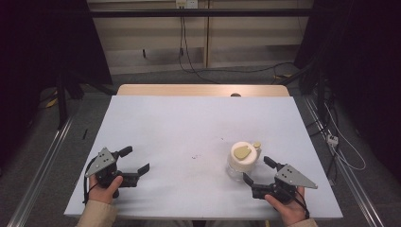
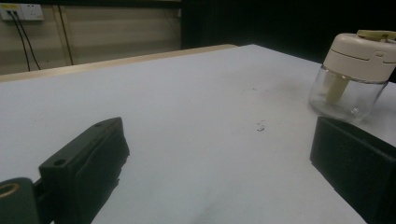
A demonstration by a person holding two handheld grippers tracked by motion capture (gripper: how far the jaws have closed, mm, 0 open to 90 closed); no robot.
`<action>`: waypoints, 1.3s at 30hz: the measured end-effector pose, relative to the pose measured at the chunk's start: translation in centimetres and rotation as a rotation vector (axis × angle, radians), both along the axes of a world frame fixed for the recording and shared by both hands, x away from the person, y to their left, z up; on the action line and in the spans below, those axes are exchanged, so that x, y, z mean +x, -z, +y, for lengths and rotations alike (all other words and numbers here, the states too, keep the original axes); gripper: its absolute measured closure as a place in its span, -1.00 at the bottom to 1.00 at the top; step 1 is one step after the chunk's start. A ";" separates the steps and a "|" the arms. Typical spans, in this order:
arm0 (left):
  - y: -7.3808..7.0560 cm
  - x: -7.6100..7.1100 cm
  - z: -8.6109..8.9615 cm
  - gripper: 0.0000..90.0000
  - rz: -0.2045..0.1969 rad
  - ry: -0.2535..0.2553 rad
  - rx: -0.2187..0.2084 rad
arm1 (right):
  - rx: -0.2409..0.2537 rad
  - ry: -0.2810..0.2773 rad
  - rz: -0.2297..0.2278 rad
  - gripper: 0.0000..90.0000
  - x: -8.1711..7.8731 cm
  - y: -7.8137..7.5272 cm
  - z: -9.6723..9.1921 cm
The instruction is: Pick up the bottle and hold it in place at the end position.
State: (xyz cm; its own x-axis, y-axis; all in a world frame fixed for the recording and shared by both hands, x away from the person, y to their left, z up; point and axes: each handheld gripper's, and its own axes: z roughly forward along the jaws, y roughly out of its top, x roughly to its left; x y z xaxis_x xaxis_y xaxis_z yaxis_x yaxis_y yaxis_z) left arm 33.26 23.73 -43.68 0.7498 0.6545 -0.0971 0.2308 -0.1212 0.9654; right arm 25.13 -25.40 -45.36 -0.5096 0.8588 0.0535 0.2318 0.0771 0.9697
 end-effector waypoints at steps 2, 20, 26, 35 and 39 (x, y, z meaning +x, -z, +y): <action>0.0 0.0 0.0 -0.93 0.003 0.002 0.002 | 0.003 -0.001 0.003 -0.90 0.0 0.0 0.0; 0.2 0.1 -0.3 -0.93 0.006 0.014 0.019 | -0.021 -0.034 0.036 -0.90 1.1 0.2 1.4; 0.4 0.1 -0.6 -0.93 0.016 0.021 0.028 | -0.031 -0.024 0.052 -0.90 2.0 0.3 2.1; 0.6 0.2 -0.7 -0.93 0.023 0.025 0.032 | -0.031 0.007 0.066 -0.95 3.4 0.4 3.4; 0.6 0.2 -0.6 -0.92 0.024 0.024 0.031 | -0.020 0.016 0.067 -0.97 3.9 0.3 3.8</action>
